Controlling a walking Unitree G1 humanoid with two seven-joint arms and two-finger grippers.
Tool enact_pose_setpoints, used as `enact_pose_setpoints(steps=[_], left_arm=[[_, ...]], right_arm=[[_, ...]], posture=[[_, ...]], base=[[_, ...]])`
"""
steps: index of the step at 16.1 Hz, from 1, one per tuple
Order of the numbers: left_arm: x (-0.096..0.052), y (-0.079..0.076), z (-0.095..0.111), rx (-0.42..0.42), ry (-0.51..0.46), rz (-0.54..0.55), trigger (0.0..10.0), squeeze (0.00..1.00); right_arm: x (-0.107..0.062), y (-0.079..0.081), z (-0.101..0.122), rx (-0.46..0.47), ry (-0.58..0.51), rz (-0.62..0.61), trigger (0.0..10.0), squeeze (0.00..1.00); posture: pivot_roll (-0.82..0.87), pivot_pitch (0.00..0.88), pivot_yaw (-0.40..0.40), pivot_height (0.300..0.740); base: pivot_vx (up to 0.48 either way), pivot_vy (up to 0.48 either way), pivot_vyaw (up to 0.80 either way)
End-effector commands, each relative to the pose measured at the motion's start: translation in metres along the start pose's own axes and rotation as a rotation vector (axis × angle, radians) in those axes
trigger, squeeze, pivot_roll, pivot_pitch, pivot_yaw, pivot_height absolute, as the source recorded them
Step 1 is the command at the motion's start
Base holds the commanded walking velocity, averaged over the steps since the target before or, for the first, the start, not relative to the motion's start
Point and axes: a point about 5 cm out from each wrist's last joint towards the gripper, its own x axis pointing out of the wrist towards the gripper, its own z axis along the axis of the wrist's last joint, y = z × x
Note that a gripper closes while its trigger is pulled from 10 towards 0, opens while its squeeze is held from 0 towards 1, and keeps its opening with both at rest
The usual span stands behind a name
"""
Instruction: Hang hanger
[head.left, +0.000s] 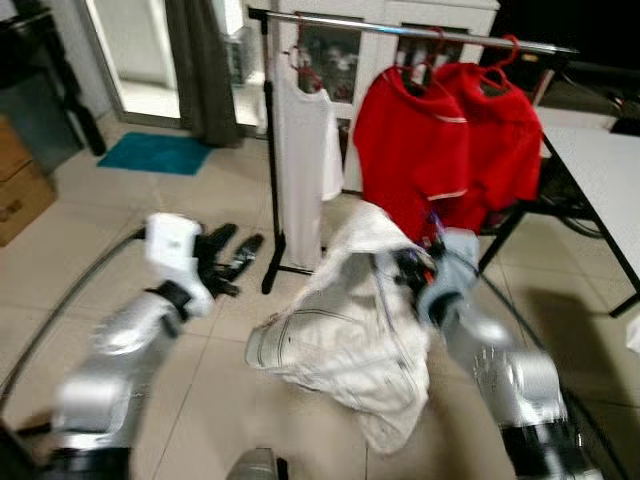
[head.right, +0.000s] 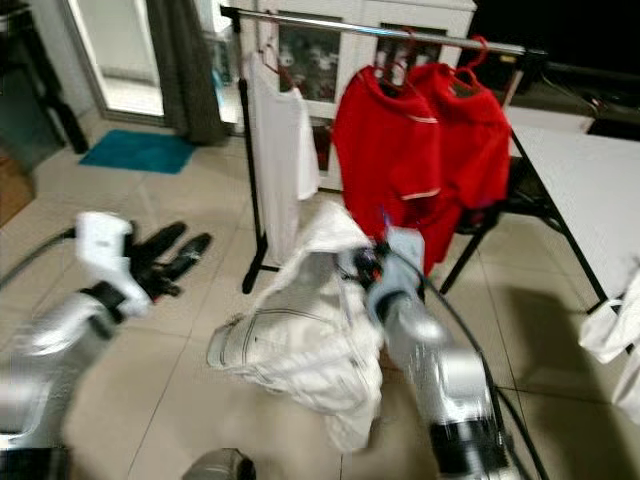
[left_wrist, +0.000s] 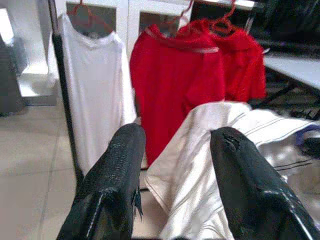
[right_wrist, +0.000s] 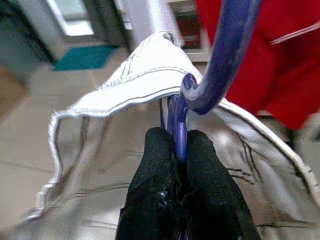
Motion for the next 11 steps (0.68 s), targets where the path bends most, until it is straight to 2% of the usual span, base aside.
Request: enact_pose_setpoints(steps=[1,4,5,8,11], left_arm=[[0.004,-0.005,-0.002,0.046,-0.002,-0.003,10.0,0.00],[0.017,-0.016,-0.003,0.051,-0.011,0.001,10.0,0.00],[0.021,-0.019,-0.007,0.067,0.000,-0.004,10.0,0.00],[0.019,-0.014,-0.014,0.078,0.034,0.025,10.0,0.00],[0.019,-0.010,-0.014,0.088,0.036,0.037,10.0,0.00]], right_arm=[[-0.008,-0.005,0.023,-0.053,-0.157,-0.027,10.0,0.00],[-0.016,-0.014,0.025,0.028,-0.243,-0.100,10.0,0.00],[-0.020,-0.015,0.024,0.062,-0.263,-0.090,10.0,0.00],[-0.024,-0.013,0.019,-0.045,-0.237,-0.065,10.0,0.00],[-0.025,-0.011,0.015,-0.006,-0.230,-0.056,10.0,0.00]], posture=[[0.04,0.000,-0.016,0.723],[0.03,0.000,-0.003,0.723],[0.02,0.000,0.001,0.723],[0.01,0.000,0.014,0.723],[0.02,0.000,-0.002,0.723]], base=[[0.000,0.000,0.00],[0.000,0.000,0.00],[0.251,0.000,0.00],[0.309,0.000,0.00],[0.354,0.000,0.00]])
